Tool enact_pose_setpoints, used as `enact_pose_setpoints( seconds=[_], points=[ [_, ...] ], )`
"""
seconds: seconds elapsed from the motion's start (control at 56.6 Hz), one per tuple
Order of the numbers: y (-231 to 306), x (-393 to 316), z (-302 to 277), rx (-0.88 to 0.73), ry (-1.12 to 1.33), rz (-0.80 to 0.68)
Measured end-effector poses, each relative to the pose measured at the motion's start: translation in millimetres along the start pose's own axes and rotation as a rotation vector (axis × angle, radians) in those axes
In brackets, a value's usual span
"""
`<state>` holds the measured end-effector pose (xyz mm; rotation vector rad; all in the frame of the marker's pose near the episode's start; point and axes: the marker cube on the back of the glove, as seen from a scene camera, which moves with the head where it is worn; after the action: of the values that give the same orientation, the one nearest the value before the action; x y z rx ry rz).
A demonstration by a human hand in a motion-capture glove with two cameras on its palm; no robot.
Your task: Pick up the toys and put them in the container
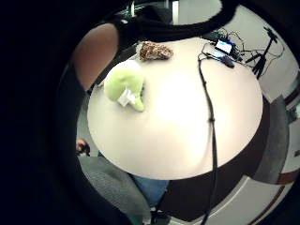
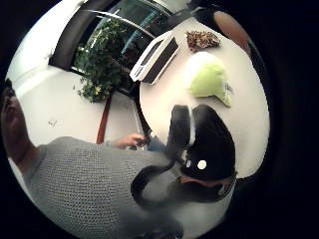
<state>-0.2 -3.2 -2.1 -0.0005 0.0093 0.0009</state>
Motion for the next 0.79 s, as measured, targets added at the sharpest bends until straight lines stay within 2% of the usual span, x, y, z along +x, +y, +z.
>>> enact_pose_setpoints(
  seconds=[0.3, 0.6, 0.689, 0.795],
  points=[
    [-18.7, -2.5, -21.4, -0.043, 0.093, -0.018],
    [-30.3, -8.6, -18.9, -0.115, 0.124, -0.039],
    [-58.4, -26.0, -16.1, -0.163, 0.141, -0.115],
    [-132.7, -54.5, -9.9, -0.225, 0.188, -0.196]
  ],
)
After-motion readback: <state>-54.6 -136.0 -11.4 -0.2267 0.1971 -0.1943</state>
